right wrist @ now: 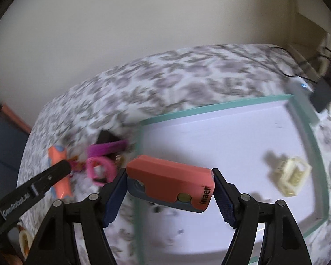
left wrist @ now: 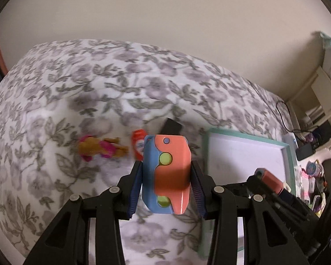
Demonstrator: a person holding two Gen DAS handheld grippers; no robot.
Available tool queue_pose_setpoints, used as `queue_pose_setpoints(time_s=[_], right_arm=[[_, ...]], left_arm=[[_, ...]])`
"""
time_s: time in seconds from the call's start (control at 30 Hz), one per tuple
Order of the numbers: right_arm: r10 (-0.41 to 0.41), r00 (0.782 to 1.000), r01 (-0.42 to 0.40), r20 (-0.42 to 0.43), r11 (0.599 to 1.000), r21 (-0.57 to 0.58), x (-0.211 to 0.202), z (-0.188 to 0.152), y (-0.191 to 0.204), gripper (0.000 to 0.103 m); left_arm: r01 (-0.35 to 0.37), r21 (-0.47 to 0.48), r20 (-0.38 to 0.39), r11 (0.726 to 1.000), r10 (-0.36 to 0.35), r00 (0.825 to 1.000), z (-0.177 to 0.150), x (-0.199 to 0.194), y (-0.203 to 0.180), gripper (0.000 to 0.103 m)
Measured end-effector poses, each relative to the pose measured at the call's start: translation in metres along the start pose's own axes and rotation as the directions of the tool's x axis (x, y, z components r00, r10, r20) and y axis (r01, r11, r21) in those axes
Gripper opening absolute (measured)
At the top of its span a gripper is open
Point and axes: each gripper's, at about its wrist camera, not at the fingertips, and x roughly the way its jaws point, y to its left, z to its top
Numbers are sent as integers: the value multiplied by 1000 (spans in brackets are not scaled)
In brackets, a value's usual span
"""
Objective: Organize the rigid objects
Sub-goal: 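Carry the orange-and-blue toy and coral block into the tray and release both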
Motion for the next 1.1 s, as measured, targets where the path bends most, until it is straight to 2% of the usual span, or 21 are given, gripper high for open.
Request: queue_pose_setpoints(time_s=[0.3, 0.5, 0.73, 1.1], right_arm=[[-96, 995, 95, -2, 986, 139, 4, 9, -61, 76], [-133, 991, 131, 3, 981, 143, 6, 12, -73, 76], [-150, 989, 151, -19, 976, 155, 16, 12, -81, 76], [-168, 985, 173, -47, 974, 146, 24, 9, -86, 76]], left_arm=[[38, 106, -51, 994, -33, 998, 3, 31, -64, 44], [65, 135, -67, 989, -57, 996, 9, 55, -96, 44], [82, 149, -83, 985, -71, 994, 9, 73, -110, 44], [107, 137, -118, 985, -91, 989, 6, 88, -112, 44]])
